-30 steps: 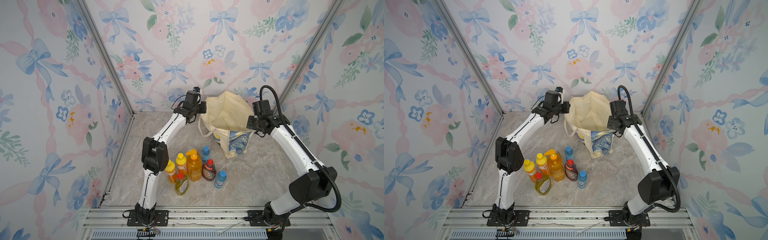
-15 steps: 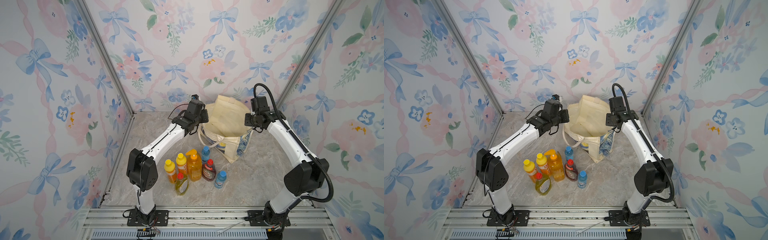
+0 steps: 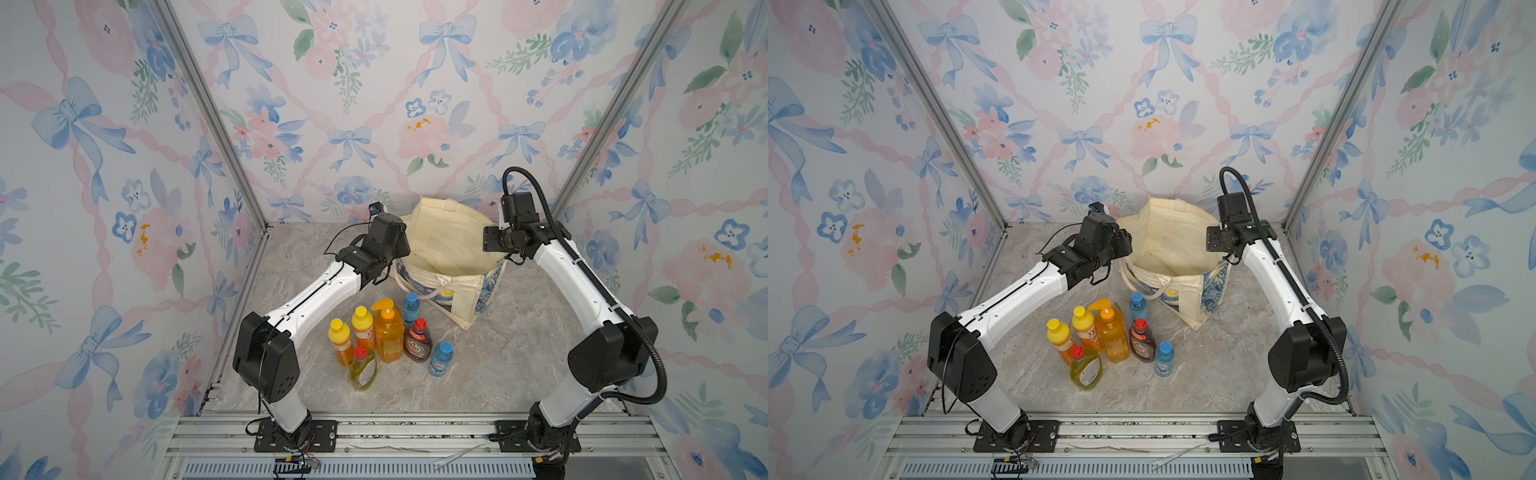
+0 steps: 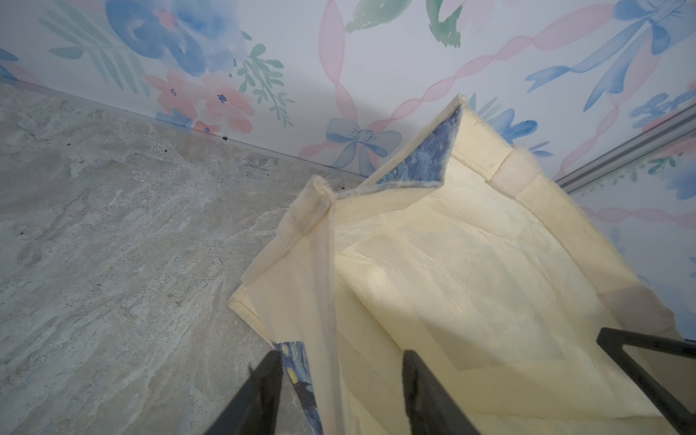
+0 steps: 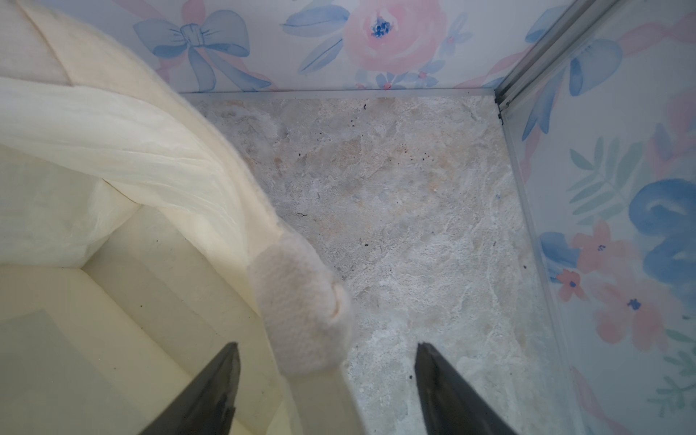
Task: Pack dish soap into the shopping bag
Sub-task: Adjust the shopping bag at the center of the board.
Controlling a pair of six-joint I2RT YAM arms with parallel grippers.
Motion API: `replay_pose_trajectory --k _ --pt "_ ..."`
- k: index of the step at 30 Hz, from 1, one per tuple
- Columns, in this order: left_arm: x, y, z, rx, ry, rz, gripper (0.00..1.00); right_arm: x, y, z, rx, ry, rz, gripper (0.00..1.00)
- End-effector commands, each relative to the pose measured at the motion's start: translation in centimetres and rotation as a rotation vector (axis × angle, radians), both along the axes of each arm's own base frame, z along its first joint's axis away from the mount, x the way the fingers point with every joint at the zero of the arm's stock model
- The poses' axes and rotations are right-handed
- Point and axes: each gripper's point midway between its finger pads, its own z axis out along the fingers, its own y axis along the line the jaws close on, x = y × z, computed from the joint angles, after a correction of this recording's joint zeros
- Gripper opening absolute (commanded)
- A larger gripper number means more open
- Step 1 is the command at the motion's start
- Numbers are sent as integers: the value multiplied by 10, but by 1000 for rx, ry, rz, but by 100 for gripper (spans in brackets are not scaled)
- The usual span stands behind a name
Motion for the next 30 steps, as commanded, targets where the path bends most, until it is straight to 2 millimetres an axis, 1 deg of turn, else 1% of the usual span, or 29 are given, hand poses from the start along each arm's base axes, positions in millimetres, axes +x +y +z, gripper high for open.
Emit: replay_pose_trajectory --k 1,2,4,7,9,12,17,20,23,25,27,30 --pt "-4 7 21 14 -57 5 72 -18 -4 37 -25 -67 -2 82" --pt "-4 9 25 29 -72 2 77 -22 -5 42 -28 -76 -4 86" --pt "-4 14 37 71 -110 -10 81 -29 -7 52 -26 -96 -10 92" --pt "-6 27 53 122 -158 9 93 -41 -6 66 -14 -120 -2 96" --pt "-7 34 61 142 -181 8 98 -49 -3 74 -10 -135 11 97" --pt "-12 46 71 164 -208 24 98 -62 3 84 -4 -149 31 97" --pt "-22 69 79 189 -228 67 98 -92 20 99 11 -174 105 96" --pt "-29 87 81 187 -235 102 98 -114 40 106 29 -195 205 93" --pt "-39 111 83 182 -241 163 98 -136 62 111 37 -218 307 92" --pt "-46 125 81 174 -243 195 98 -149 74 111 38 -221 359 91" --pt "-53 139 79 160 -244 233 98 -163 87 107 46 -211 412 89" --pt "-63 152 73 137 -243 264 98 -186 101 94 51 -198 466 87"
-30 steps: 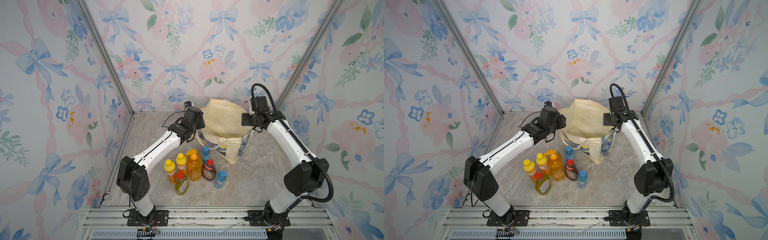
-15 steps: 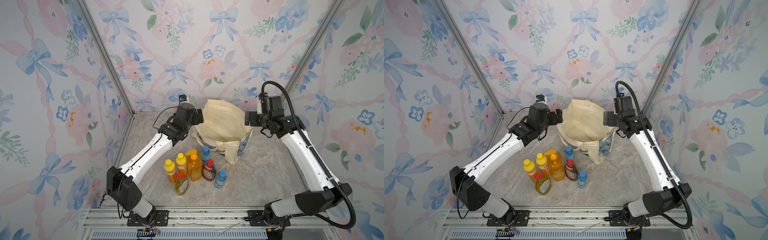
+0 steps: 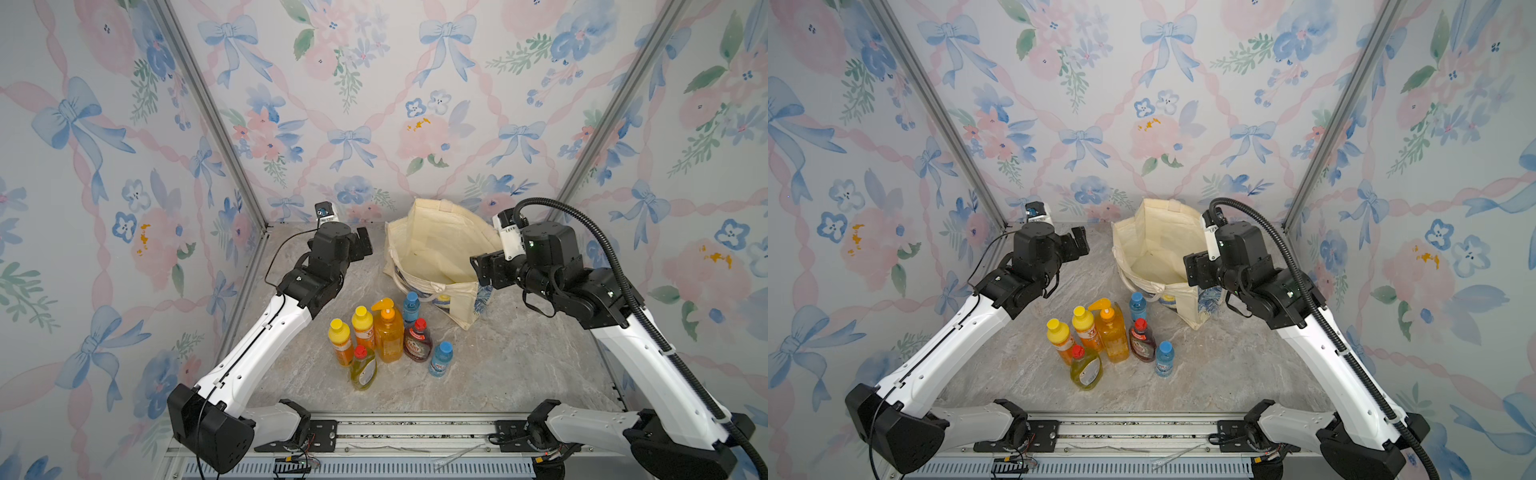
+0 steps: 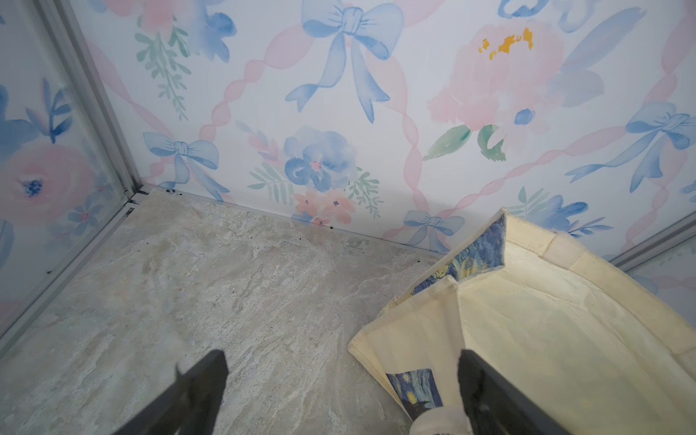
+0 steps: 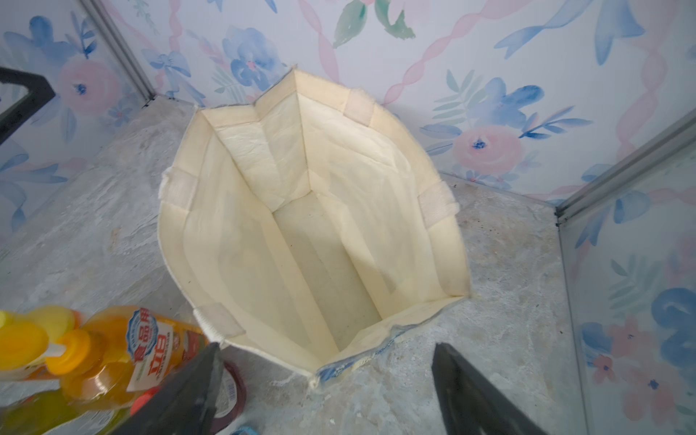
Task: Pack dish soap into the shopping bag
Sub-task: Adjust the shopping bag at the center of the board.
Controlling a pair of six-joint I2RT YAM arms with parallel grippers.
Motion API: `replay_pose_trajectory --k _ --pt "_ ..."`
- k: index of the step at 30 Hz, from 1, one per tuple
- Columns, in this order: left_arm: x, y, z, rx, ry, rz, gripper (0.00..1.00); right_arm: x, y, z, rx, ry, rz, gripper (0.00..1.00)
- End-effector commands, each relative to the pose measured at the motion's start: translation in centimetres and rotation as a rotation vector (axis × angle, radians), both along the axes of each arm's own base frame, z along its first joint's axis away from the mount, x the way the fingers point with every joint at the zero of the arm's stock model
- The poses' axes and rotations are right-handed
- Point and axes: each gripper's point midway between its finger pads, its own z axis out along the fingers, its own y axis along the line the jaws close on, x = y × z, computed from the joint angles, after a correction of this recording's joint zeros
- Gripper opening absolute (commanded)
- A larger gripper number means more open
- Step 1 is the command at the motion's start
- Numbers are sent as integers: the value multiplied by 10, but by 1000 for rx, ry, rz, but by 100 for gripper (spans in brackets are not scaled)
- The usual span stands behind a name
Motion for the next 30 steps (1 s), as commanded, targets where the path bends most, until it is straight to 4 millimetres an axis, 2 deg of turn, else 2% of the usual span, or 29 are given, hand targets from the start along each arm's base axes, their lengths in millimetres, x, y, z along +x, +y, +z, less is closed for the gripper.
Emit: replay_pose_trajectory --k 1,5,8,14,18,26,30 --pt "-9 17 2 -42 -34 56 98 -26 11 -26 -41 49 56 87" --pt "-17 26 2 -57 -61 72 98 -48 21 -47 -66 77 103 87" --pt "-20 32 2 -59 -70 88 98 -60 36 -61 -77 110 156 87" --pt "-26 41 -3 -67 -72 120 98 -73 71 -84 -101 157 252 85" --pt "-27 43 -6 -70 -67 125 98 -82 90 -108 -116 226 316 80" --pt "-24 45 -5 -63 -68 132 98 -98 72 -160 -205 388 263 77" --pt "-22 46 -4 -64 -72 136 98 -107 68 -179 -199 451 248 77"
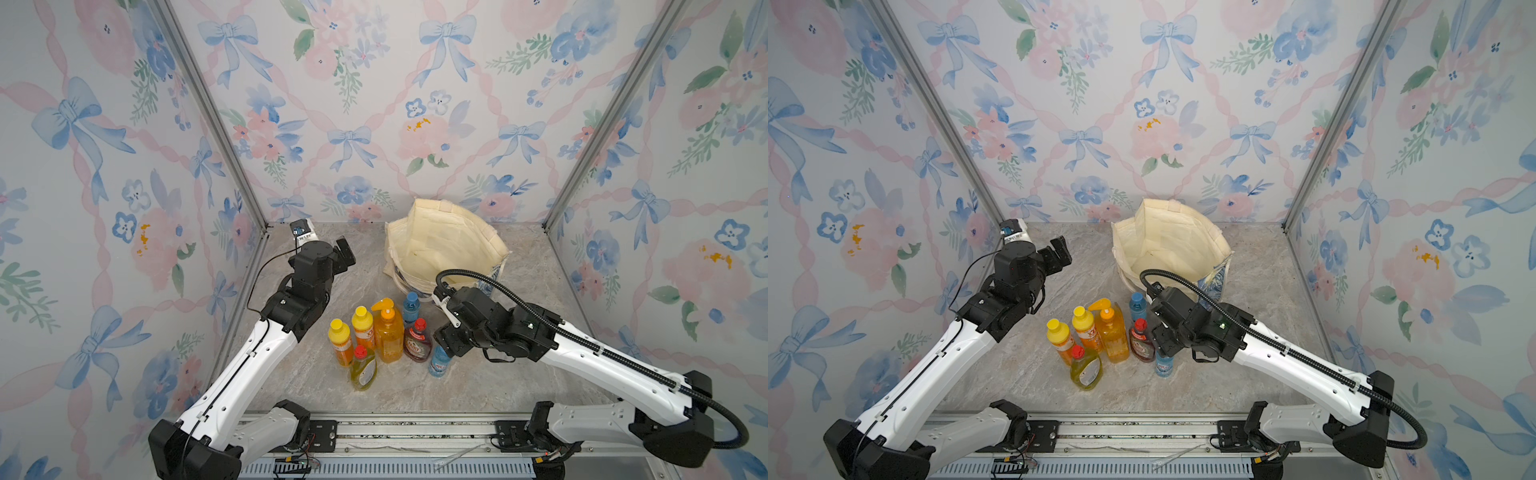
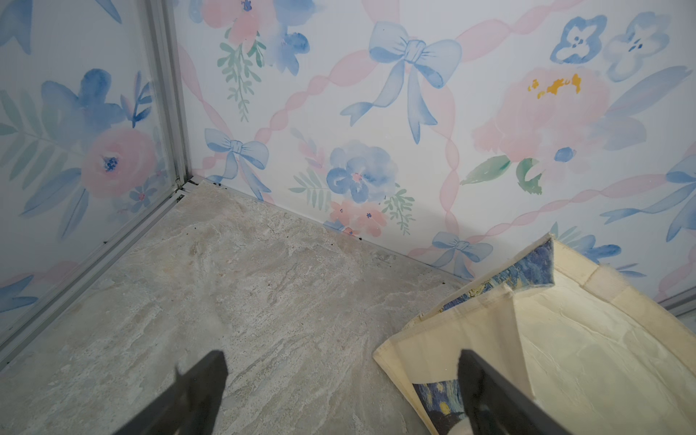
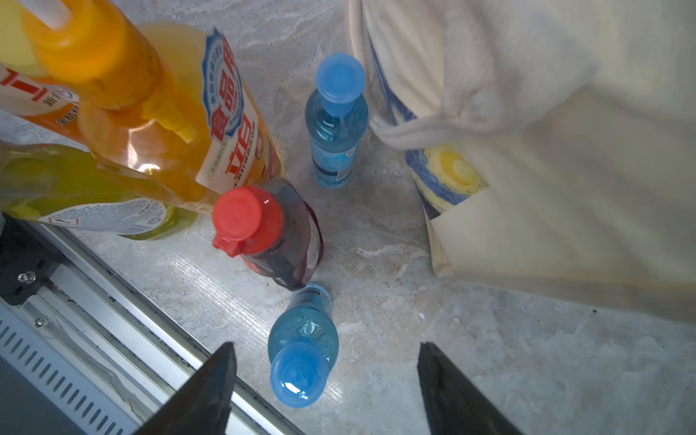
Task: Pack dish soap into the shopping bag
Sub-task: Adjust the shopping bag at the center of the board, then pick up the bottle of dish soap at the center of the board.
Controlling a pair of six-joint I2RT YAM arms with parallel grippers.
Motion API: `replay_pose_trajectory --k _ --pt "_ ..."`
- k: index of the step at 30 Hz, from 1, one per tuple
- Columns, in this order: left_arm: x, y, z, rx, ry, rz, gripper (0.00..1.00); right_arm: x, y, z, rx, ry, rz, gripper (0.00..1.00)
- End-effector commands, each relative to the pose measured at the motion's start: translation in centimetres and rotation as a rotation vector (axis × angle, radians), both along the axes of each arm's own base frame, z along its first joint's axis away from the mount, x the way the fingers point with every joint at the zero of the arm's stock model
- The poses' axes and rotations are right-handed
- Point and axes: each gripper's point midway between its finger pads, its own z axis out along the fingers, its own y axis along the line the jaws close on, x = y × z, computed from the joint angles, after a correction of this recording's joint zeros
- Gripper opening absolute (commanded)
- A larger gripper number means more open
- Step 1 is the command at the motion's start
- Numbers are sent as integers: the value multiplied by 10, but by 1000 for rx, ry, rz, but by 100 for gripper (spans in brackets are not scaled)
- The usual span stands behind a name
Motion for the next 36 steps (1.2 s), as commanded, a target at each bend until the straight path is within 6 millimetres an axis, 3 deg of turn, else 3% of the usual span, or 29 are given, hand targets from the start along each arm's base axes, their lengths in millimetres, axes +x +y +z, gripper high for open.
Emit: replay_pose_trajectory --k 1,8,14,19,27,36 --pt "3 4 7 -9 -24 20 98 -18 -6 -22 -17 98 -17 77" --pt "7 1 9 -9 -23 11 98 -30 9 -55 28 206 -12 70" --pt "8 0 9 -9 -22 6 98 -31 11 -68 28 224 -21 63" --pt "7 -1 9 -17 -22 0 98 -29 12 -67 36 214 -22 55" --pt "8 -6 7 -27 -17 -23 98 -23 7 -64 19 174 -44 54" --pt "10 -9 5 -31 -11 -33 98 -19 5 -59 29 138 -46 44"
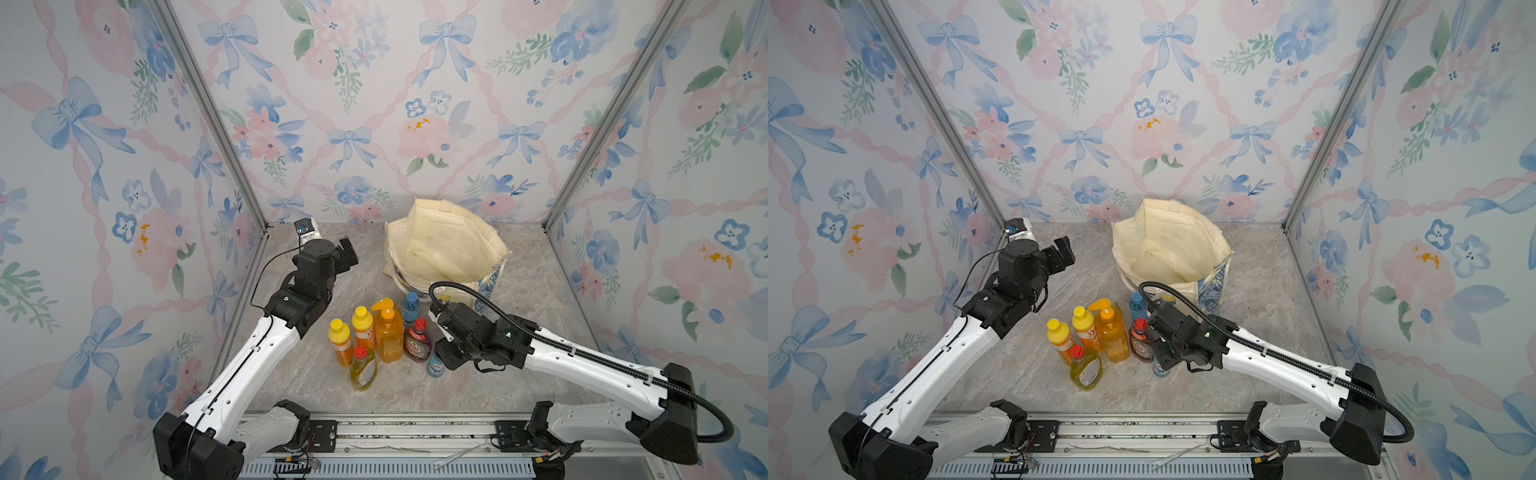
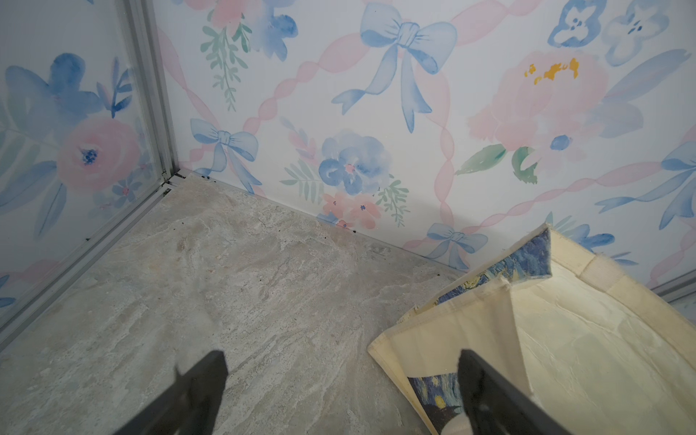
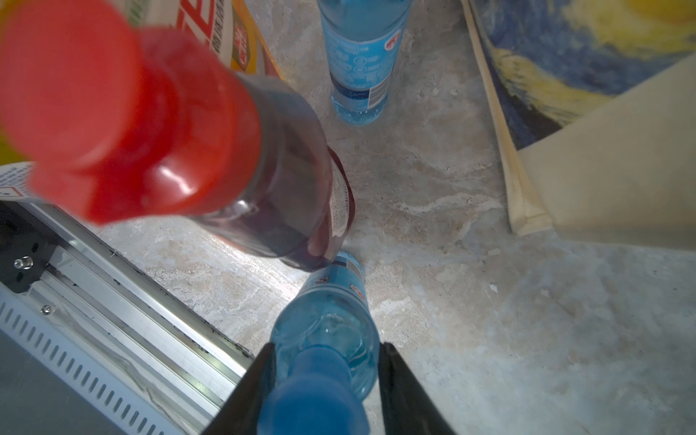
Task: Pack dish soap into the shopping bag
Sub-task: Pick up the bottle of dish soap at the center of the board, then place the bottle of dish soap in the shopping bag.
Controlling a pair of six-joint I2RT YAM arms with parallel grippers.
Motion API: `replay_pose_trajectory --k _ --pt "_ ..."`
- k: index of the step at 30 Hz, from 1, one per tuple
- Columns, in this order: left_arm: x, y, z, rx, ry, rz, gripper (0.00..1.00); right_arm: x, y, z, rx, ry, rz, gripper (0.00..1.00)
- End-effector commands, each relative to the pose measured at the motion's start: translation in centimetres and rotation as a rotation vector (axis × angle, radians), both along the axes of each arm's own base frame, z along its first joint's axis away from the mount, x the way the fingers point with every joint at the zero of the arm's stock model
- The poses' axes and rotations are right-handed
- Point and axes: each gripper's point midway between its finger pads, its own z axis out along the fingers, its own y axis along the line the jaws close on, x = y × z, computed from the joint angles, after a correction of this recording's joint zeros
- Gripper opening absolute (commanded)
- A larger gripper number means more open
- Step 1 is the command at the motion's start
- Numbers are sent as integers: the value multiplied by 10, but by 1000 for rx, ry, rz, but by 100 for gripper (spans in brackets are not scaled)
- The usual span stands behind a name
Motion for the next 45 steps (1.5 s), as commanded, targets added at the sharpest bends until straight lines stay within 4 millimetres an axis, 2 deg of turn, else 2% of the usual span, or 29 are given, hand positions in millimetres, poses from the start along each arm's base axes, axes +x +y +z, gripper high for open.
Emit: replay_pose_trajectory --k 1,14,21,25,26,30,37,38,41,45 --pt "4 -1 14 -29 -33 0 98 -1 -2 1 2 -23 4 44" --pt "6 -2 11 -28 -25 -4 98 2 0 -3 0 -38 3 36" --pt "6 -4 9 -28 -18 -13 98 5 -5 9 -15 -72 -1 16" --pt "5 -3 11 -23 -24 -9 98 7 -12 29 -22 -115 -3 0" --pt "5 -2 12 -22 -25 -8 98 7 -15 36 -27 -126 -1 0" --pt "5 -2 14 -14 -30 -7 98 11 -27 84 -16 -213 2 0" --pt "9 -8 16 -12 -27 -40 98 28 -53 190 -21 -420 -11 0" --pt "10 -10 15 -10 -22 -49 98 33 -56 211 -2 -457 -17 0" --pt "12 -14 14 -14 -19 -65 98 50 -59 256 68 -533 -53 0" --pt "13 -18 14 -19 -16 -87 98 80 -54 298 146 -634 -91 0"
